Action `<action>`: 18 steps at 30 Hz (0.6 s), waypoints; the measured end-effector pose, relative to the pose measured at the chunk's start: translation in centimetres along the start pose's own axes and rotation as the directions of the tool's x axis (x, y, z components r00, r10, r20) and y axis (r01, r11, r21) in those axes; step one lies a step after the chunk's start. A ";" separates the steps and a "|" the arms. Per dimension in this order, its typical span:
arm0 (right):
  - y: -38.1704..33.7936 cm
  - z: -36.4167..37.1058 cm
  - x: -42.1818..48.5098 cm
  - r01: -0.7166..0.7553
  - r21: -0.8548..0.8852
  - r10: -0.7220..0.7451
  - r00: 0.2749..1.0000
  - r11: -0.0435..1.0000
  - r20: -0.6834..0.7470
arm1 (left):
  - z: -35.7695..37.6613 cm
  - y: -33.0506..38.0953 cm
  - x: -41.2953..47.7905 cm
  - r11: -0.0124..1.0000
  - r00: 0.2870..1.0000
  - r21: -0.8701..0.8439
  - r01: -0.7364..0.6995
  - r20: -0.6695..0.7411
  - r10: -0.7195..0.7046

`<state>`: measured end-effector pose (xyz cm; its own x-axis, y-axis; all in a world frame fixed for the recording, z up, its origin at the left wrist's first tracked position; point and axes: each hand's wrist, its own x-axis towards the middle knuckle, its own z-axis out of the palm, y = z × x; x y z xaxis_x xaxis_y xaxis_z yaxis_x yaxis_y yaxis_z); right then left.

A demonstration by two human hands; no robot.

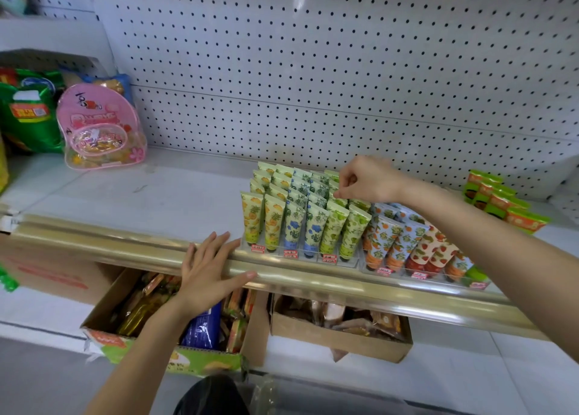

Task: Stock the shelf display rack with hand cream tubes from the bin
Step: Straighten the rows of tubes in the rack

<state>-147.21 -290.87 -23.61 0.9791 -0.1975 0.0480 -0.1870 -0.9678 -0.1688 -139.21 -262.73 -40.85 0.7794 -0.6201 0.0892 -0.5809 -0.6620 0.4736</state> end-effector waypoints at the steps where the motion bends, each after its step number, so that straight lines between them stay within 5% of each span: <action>1: 0.0 0.0 0.0 0.002 -0.005 -0.002 1.000 1.000 0.006 | 0.0 0.0 0.0 1.000 1.000 0.000 0.001 -0.002 -0.001; 9: 1.0 -2.6 1.0 0.015 0.132 -0.005 0.997 0.991 -0.075 | 0.6 -0.8 0.2 0.997 0.999 0.077 -0.028 -0.026 0.030; 18: 2.0 -0.3 2.5 -0.026 0.057 0.025 1.000 0.998 0.009 | 0.9 -0.9 0.2 0.996 0.998 0.085 -0.029 -0.047 0.033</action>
<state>-145.17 -293.33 -23.53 0.9748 -0.2204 0.0346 -0.2073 -0.9519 -0.2255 -138.74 -262.63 -42.09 0.7698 -0.6213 0.1462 -0.6213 -0.6767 0.3950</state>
